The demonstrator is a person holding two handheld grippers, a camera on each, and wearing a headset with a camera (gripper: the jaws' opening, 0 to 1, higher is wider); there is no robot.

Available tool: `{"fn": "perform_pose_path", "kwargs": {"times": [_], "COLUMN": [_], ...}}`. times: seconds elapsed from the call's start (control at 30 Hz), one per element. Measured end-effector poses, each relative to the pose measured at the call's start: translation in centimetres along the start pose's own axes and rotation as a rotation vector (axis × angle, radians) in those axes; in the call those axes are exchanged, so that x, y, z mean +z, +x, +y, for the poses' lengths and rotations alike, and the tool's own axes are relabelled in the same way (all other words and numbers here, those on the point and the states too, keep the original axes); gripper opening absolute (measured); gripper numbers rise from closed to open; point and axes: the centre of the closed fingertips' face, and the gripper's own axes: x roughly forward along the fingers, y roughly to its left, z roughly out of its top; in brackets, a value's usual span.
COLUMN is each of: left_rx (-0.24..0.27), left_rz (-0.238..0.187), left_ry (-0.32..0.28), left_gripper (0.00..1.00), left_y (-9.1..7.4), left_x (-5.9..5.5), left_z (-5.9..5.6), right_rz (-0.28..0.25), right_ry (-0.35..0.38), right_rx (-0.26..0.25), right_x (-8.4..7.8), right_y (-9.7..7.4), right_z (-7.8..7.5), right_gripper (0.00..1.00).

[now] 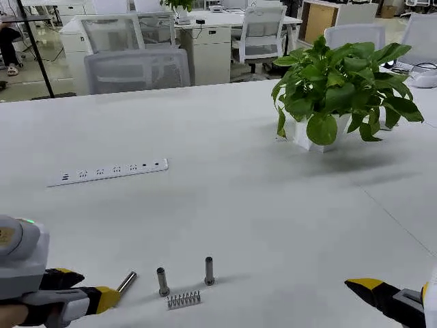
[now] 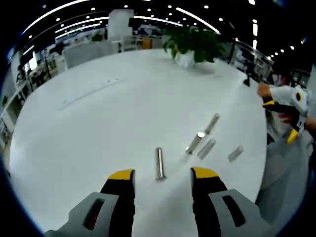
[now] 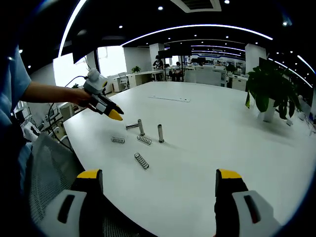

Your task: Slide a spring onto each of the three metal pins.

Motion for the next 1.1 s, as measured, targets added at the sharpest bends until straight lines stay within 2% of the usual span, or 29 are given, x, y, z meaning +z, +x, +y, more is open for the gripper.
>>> {"fn": "perform_pose_path", "kwargs": {"times": [0.27, 0.37, 0.6, 0.83, 0.97, 1.1], "left_rx": [-0.003, -0.015, -0.006, 0.041, 0.047, 0.065], "left_rz": [0.067, 0.085, 0.119, 0.144, 0.160, 0.201], "left_ry": [0.026, 0.004, 0.022, 0.043, 0.033, 0.057], "left_gripper": [0.41, 0.42, 0.37, 0.30, 0.29, 0.27], "left_y": [2.4, 3.2, 4.6, 5.3, 5.7, 5.9], "left_x": [-0.4, -0.5, -0.6, -0.5, -0.3, -0.6], "left_z": [0.8, 0.7, 0.5, 0.8, 0.7, 0.7], "right_rz": [0.018, 0.024, 0.035, 0.042, 0.042, 0.025], "right_ry": [-0.013, -0.017, -0.017, -0.023, -0.026, -0.043], "right_rx": [-0.003, -0.006, -0.008, -0.014, -0.017, -0.031], "right_x": [-0.4, -0.6, -1.0, -1.1, -1.1, -0.8], "right_y": [-0.2, -0.3, -0.5, -0.8, -0.9, -1.1], "right_z": [-0.2, -0.2, -0.3, -0.5, -0.6, -0.7], "right_gripper": [0.95, 0.94, 0.93, 0.92, 0.92, 0.90]}}
